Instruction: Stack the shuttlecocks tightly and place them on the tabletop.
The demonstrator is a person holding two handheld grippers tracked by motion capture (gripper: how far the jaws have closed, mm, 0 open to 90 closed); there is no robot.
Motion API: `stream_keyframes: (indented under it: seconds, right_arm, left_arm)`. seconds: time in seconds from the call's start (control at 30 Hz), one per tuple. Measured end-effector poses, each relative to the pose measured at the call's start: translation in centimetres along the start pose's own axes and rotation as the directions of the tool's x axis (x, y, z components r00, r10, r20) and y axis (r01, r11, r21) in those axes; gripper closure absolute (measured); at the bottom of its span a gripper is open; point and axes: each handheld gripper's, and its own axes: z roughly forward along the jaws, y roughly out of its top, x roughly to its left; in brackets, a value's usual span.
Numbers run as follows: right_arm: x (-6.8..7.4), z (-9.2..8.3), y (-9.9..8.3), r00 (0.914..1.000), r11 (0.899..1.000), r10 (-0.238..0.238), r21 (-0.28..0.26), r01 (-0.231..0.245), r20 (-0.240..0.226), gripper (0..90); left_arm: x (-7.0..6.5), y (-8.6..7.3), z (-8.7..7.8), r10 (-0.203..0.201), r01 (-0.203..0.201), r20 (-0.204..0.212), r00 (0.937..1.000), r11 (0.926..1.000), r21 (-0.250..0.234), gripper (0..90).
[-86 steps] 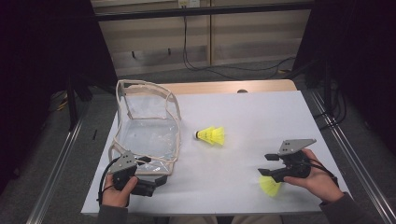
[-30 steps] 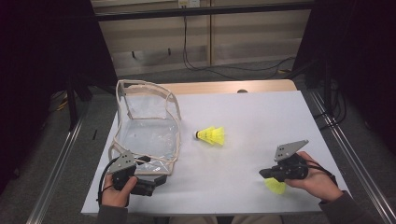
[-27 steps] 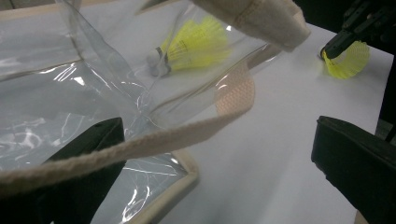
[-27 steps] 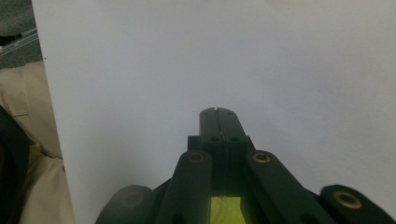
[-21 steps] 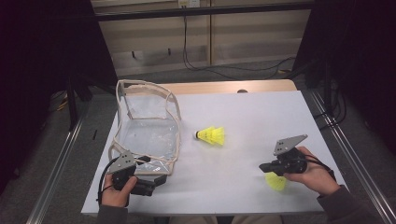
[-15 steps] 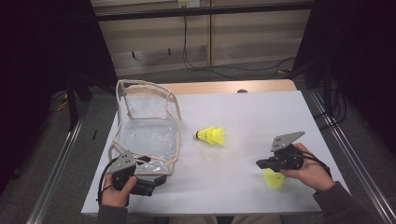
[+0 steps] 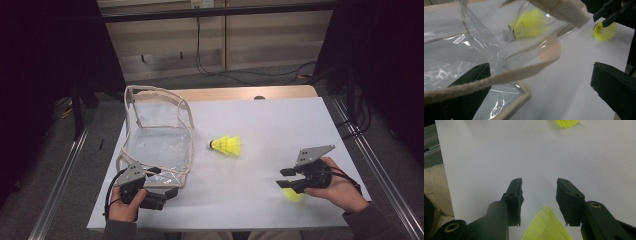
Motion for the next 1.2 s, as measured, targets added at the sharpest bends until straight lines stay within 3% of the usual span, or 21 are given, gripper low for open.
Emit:
stream_keyframes:
  seconds: [0.17, 0.37, 0.67, 0.73, 1.03, 1.2]
  right_arm:
    - [0.3, -0.3, -0.8, 0.9998, 1.0, 0.001, 0.015, -0.001, 0.022, 50.8]
    - [0.3, -0.1, -1.3, 0.9994, 0.999, -0.002, 0.049, 0.001, 0.034, 53.9]
    - [-0.1, -0.1, -1.5, 0.9991, 0.998, -0.003, 0.06, 0.001, 0.042, 73.9]
    - [-0.3, -0.2, -1.6, 0.9988, 0.998, -0.01, 0.061, 0.007, 0.047, 82.5]
    - [-0.8, 0.0, -1.2, 0.9991, 0.997, -0.016, 0.081, 0.013, 0.04, 89.6]
    - [-1.1, 0.2, -0.6, 0.9992, 0.998, -0.014, 0.063, 0.012, 0.037, 89.9]
  left_arm:
    - [0.0, 0.0, 0.0, -0.001, 0.001, -0.003, 1.0, 1.0, 0.004, 3.1]
    - [0.0, 0.0, 0.0, -0.001, 0.001, -0.003, 1.0, 1.0, 0.004, 3.1]
    - [0.0, 0.0, 0.0, -0.002, 0.002, -0.001, 1.0, 1.0, -0.001, 3.1]
    - [0.0, 0.0, 0.0, -0.003, 0.002, -0.001, 1.0, 1.0, -0.001, 3.1]
    - [0.0, 0.0, 0.0, -0.003, 0.003, -0.001, 1.0, 1.0, -0.002, 3.1]
    - [0.0, 0.0, 0.0, -0.003, 0.003, -0.001, 1.0, 1.0, -0.001, 3.1]
